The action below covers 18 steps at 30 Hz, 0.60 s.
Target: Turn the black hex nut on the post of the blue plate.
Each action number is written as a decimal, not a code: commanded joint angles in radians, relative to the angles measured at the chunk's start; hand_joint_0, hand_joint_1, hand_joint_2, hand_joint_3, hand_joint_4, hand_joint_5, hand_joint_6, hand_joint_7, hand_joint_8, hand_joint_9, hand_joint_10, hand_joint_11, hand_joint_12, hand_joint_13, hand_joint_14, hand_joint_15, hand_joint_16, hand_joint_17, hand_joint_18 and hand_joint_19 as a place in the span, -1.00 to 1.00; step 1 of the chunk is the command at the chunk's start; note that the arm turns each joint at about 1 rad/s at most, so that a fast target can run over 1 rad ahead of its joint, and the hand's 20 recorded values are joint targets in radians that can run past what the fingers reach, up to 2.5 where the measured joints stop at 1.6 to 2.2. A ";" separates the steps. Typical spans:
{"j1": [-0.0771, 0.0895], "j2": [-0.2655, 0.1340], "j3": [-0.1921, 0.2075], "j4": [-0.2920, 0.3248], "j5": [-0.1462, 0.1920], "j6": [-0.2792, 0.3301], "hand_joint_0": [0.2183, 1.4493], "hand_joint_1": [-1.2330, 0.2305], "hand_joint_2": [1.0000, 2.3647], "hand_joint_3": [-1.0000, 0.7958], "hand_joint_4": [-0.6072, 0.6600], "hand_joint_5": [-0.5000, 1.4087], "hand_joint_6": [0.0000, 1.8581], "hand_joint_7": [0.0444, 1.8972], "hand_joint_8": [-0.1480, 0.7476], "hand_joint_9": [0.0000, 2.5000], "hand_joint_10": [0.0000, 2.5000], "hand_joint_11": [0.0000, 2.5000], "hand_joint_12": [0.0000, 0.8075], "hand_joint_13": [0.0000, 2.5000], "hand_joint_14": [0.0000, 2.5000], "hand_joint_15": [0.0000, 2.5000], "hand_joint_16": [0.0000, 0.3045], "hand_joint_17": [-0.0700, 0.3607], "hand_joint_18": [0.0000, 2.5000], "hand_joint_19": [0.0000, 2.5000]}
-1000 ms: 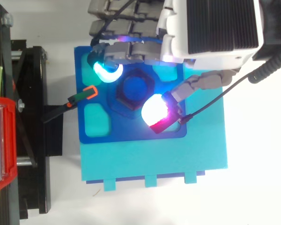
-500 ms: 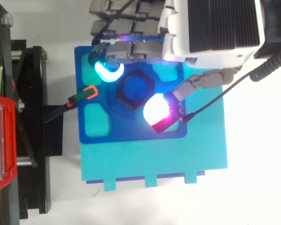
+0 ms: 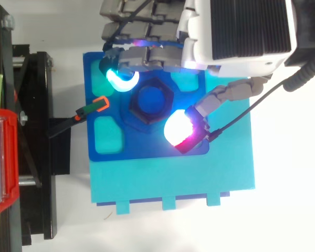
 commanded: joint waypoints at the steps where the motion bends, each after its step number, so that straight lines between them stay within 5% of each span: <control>1: -0.002 0.000 0.000 0.000 -0.004 0.001 -0.77 -0.06 -1.00 -0.44 0.42 -0.70 -0.46 -0.03 -0.13 -0.75 -1.00 -0.84 -0.08 -0.82 -1.00 -0.95 -0.63 -0.09 -0.82 -0.85; 6: -0.006 0.003 0.002 0.001 -0.030 0.000 -0.80 -0.02 -1.00 -0.44 0.41 -0.71 -0.46 -0.06 -0.11 -0.74 -1.00 -0.84 -0.05 -0.82 -1.00 -0.95 -0.61 -0.06 -0.81 -0.86; 18: -0.008 0.023 0.002 -0.043 -0.033 -0.032 -0.81 0.04 -1.00 -0.44 0.40 -0.71 -0.46 -0.07 -0.10 -0.74 -1.00 -0.83 -0.04 -0.82 -1.00 -0.95 -0.61 -0.05 -0.82 -0.85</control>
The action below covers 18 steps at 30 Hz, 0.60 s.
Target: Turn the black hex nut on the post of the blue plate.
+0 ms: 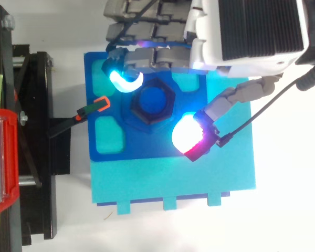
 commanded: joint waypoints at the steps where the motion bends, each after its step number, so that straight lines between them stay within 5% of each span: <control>1: 0.000 0.006 0.000 -0.016 -0.001 -0.015 -0.81 0.04 -1.00 -0.44 0.41 -0.71 -0.46 -0.07 -0.09 -0.74 -1.00 -0.83 -0.04 -0.82 -1.00 -0.95 -0.61 -0.05 -0.82 -0.85; 18: -0.005 0.006 0.000 -0.033 -0.005 -0.018 -0.79 0.08 -1.00 -0.44 0.42 -0.70 -0.46 -0.06 -0.11 -0.74 -0.99 -0.82 -0.05 -0.82 -1.00 -0.95 -0.62 -0.06 -0.82 -0.85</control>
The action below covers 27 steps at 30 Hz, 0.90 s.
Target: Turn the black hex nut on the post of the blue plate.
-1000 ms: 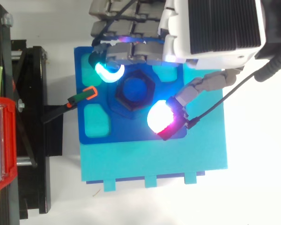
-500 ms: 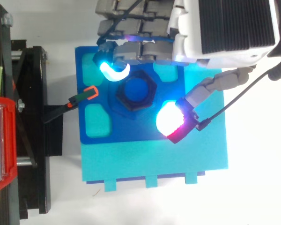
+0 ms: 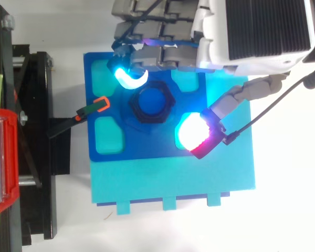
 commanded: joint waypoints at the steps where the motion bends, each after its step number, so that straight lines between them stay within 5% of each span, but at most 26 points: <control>1: -0.001 0.000 0.000 -0.001 -0.001 0.000 -0.79 0.08 -1.00 -0.44 0.42 -0.70 -0.46 -0.06 -0.11 -0.73 -1.00 -0.83 -0.05 -0.82 -1.00 -0.95 -0.62 -0.06 -0.82 -0.85; 27: -0.009 0.043 0.000 -0.074 -0.001 -0.048 -0.78 0.09 -1.00 -0.44 0.42 -0.70 -0.46 -0.06 -0.12 -0.73 -1.00 -0.82 -0.07 -0.82 -1.00 -0.95 -0.63 -0.08 -0.82 -0.85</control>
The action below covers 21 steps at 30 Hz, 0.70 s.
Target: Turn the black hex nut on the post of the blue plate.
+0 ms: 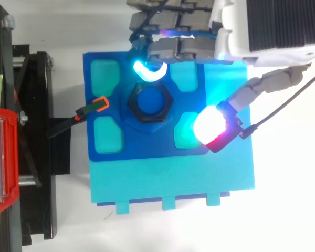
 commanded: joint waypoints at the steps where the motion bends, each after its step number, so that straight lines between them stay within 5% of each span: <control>1: 0.000 0.007 0.000 -0.007 0.002 -0.004 -0.78 0.09 -1.00 -0.44 0.43 -0.70 -0.46 -0.06 -0.12 -0.73 -1.00 -0.82 -0.07 -0.82 -1.00 -0.95 -0.63 -0.08 -0.82 -0.85; 12: -0.003 0.020 0.000 -0.043 0.003 -0.007 -0.77 0.07 -1.00 -0.44 0.42 -0.70 -0.46 -0.06 -0.13 -0.73 -1.00 -0.81 -0.08 -0.82 -1.00 -0.95 -0.63 -0.09 -0.82 -0.85; 21: -0.003 0.049 0.000 -0.045 0.000 -0.009 -0.74 -0.26 -1.00 -0.44 0.30 -0.74 -0.46 -0.12 -0.17 -0.78 -1.00 -0.84 -0.10 -0.84 -1.00 -0.96 -0.64 -0.10 -0.83 -0.86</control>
